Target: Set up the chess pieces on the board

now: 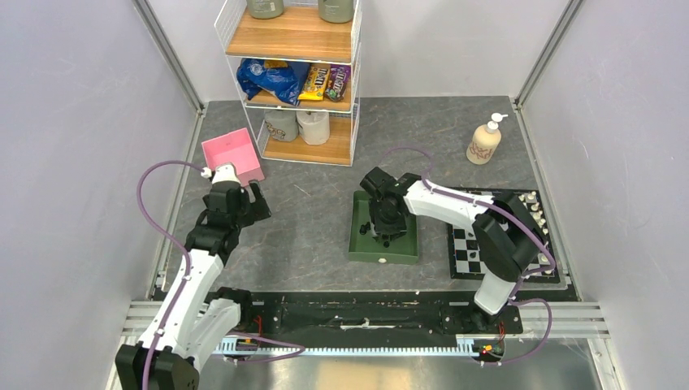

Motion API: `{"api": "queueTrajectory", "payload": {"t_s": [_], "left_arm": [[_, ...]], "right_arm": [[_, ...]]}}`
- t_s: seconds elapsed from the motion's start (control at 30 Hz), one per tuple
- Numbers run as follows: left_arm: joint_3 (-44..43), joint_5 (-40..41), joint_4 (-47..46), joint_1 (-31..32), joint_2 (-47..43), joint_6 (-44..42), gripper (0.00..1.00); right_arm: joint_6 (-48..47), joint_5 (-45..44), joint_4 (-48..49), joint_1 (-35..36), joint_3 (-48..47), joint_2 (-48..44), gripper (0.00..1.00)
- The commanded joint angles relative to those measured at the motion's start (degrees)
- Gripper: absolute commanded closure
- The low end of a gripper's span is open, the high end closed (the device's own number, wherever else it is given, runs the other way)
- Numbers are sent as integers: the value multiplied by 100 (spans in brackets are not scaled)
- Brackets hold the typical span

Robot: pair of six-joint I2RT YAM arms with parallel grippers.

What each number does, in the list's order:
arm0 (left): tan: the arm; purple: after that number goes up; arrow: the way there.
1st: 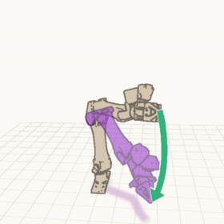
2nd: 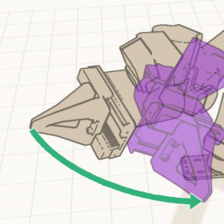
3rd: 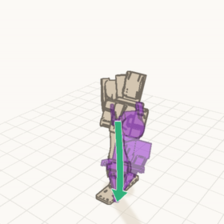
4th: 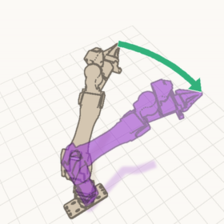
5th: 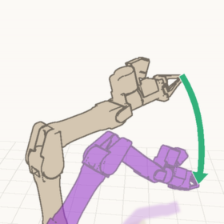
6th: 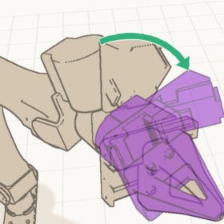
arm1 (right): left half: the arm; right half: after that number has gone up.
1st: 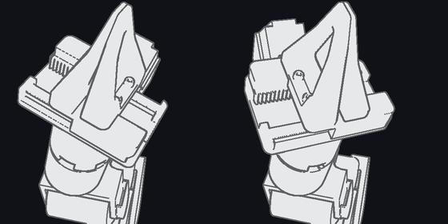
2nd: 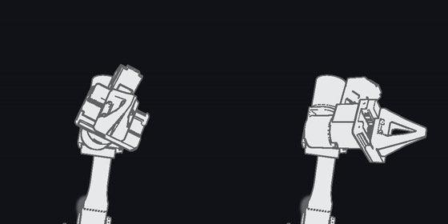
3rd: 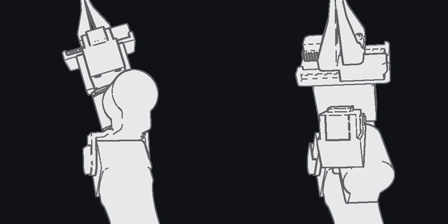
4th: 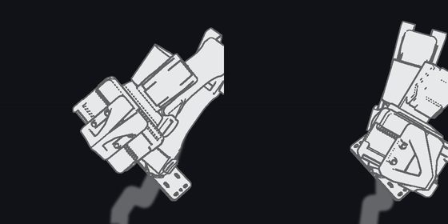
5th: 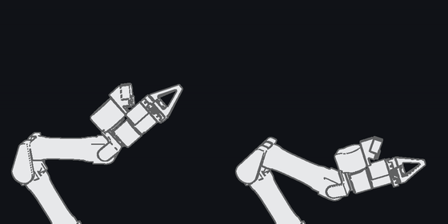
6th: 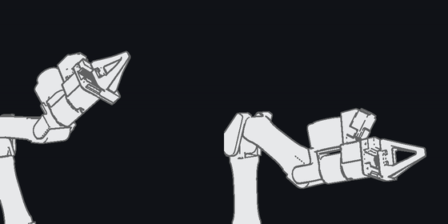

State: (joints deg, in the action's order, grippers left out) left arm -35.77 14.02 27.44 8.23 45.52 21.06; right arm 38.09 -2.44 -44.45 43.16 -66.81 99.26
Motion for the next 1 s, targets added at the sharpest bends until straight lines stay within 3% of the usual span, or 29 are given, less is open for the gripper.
{"api": "queueTrajectory", "payload": {"t_s": [0.0, 0.43, 0.67, 0.97], "left_arm": [[-272, -112, 113, 12, 138, 178, 2], [-308, -238, 42, 14, 308, 144, 2], [-313, -255, 33, 12, 330, 131, 2], [-334, -329, 29, 12, 396, 118, 2]], "right_arm": [[292, -293, 235, 278, 86, 27, 49], [489, -833, 382, 421, 474, 8, 51], [426, -818, 472, 417, 510, 76, 62], [373, -887, 485, 417, 502, -83, 84]]}}
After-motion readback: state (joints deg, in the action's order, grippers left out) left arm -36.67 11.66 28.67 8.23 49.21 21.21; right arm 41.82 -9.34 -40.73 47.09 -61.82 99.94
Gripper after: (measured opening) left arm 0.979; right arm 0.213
